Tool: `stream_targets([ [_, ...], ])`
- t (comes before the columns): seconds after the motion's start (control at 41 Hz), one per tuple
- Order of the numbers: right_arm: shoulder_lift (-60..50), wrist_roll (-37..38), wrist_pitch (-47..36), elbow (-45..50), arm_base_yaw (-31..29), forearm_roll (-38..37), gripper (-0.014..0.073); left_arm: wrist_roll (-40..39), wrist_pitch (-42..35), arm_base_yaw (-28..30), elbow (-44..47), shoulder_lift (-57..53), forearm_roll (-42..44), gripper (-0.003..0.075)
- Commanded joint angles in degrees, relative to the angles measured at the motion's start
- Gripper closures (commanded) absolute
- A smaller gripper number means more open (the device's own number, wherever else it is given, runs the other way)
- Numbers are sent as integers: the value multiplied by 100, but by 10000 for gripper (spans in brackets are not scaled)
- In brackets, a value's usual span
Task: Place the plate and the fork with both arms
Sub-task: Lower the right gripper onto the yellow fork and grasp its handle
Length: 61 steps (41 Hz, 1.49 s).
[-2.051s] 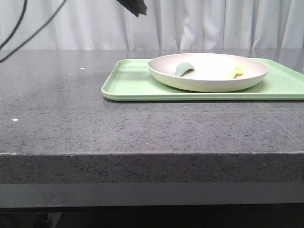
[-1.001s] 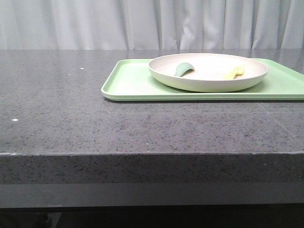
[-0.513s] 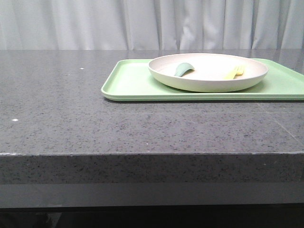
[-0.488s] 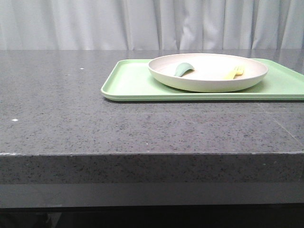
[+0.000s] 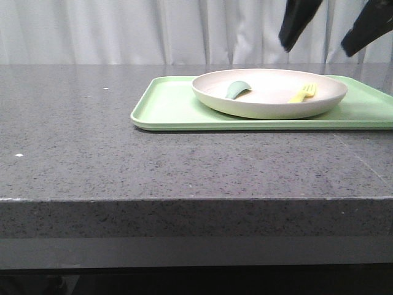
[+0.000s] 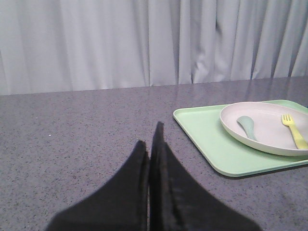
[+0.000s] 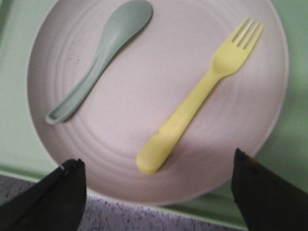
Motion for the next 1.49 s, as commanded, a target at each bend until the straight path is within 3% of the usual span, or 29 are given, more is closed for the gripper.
stream_targets([
  [0.0,296,234,-1,-662,-38,-86,-39,-37,-413,18,-149,72,13,738],
  [0.195,1166,533,513,-1350,-65,-91,-39,-37,-413,18,-149,72,13,738],
  [0.684,1482,625,355,-1403,-199,-91,-37,-37,-413,18,-149,72,13,738],
  [0.781,1482,625,355,-1403,-199,-91,46,-37,-413,18,-149,72,13,738],
  [0.952,1482,625,249,-1403,-199,-91,325,-37,-413,18,-149,72,13,738],
  [1.026,1482,625,215,-1403,-199,-91,398,-37,-413,18,-149,72,13,738],
  [1.319,1455,625,232,-1415,-199,-51,564,-37,-413,18,-149,72,13,738],
  [1.465,1326,625,195,-1426,-199,-46,575,-37,-413,18,-149,72,13,738],
])
